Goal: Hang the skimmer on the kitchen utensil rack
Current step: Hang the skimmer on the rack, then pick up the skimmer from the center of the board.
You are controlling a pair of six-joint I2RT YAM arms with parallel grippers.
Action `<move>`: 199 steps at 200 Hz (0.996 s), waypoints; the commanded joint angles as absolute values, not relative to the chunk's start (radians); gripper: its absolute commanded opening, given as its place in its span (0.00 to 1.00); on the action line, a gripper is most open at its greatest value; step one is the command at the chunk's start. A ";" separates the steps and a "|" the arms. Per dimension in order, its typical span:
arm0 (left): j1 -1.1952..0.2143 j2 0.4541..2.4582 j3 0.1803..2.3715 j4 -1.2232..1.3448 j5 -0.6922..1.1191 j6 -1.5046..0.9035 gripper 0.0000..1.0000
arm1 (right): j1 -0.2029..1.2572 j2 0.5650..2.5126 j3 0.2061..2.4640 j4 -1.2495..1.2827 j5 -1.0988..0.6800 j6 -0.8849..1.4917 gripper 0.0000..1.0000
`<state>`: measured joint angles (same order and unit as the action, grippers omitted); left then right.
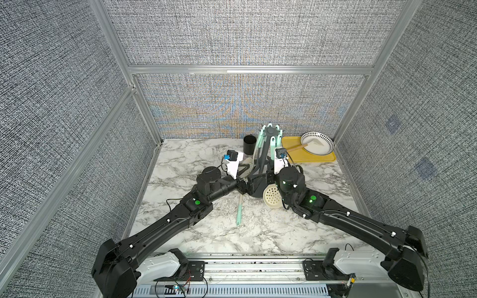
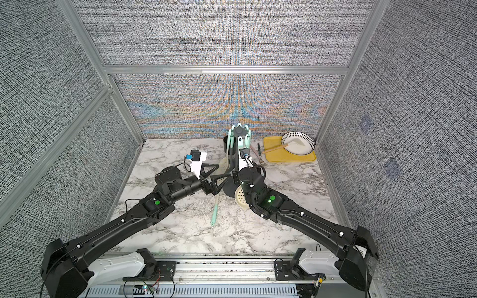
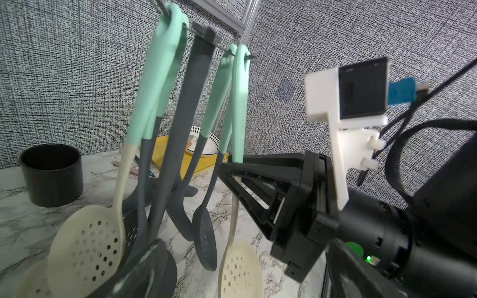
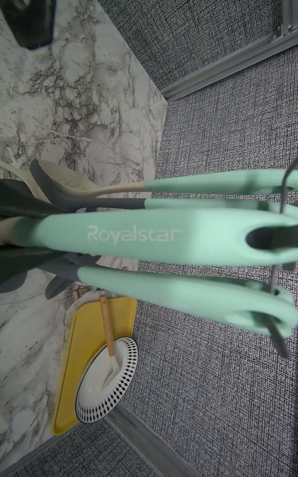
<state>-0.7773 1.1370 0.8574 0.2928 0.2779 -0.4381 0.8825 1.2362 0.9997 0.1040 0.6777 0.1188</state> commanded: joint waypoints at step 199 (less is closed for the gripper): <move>-0.904 1.461 0.830 -0.296 -0.241 -0.484 0.75 | 0.876 0.774 0.519 0.067 0.395 0.335 0.80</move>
